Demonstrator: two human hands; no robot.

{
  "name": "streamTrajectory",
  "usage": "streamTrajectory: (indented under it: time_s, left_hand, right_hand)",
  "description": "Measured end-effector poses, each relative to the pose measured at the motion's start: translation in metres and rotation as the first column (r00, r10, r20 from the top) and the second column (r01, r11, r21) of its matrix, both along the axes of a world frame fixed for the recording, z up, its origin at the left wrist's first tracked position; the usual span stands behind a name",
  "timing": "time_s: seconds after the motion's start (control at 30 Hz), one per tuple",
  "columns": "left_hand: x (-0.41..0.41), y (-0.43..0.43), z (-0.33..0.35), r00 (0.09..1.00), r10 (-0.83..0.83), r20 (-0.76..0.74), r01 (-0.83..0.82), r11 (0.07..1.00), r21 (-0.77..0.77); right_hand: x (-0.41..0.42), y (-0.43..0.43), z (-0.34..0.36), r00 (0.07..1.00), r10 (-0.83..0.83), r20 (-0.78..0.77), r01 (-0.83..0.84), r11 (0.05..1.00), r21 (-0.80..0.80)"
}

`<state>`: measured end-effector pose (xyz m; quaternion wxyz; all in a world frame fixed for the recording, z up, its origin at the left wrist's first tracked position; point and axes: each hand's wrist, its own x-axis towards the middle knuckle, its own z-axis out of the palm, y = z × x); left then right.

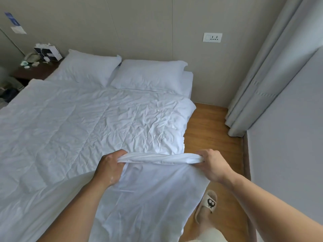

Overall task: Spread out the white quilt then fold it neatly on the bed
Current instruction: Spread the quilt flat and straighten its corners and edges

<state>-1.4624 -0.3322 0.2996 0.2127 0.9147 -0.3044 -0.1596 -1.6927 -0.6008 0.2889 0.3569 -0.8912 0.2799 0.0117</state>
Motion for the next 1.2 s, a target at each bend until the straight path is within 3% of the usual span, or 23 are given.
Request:
streamTrajectory:
  time_s: [0.1,0.37,0.63,1.0,1.2]
  left_hand:
    - [0.029,-0.05,0.008,0.999,0.031,0.022,-0.032,0.999,0.026]
    - [0.103,-0.189,0.043,0.991,0.112,0.075,-0.12,0.987,0.108]
    - [0.199,-0.331,0.037,1.0,0.021,0.012,-0.023,0.992,0.121]
    - [0.34,-0.568,-0.025,0.976,-0.203,-0.078,0.214,0.96,0.178]
    - [0.404,-0.632,-0.154,0.957,-0.25,-0.145,0.286,0.896,0.339]
  right_hand:
    - [0.035,-0.056,0.001,0.995,0.072,0.064,-0.075,0.997,0.036]
    - [0.124,-0.202,0.012,0.989,0.142,0.041,-0.147,0.976,0.163]
    - [0.203,-0.332,-0.018,0.999,0.038,0.018,-0.041,0.971,0.236]
    - [0.293,-0.49,-0.098,0.947,-0.263,-0.183,0.314,0.872,0.375]
    - [0.353,-0.569,-0.214,0.92,-0.228,-0.32,0.339,0.872,0.353]
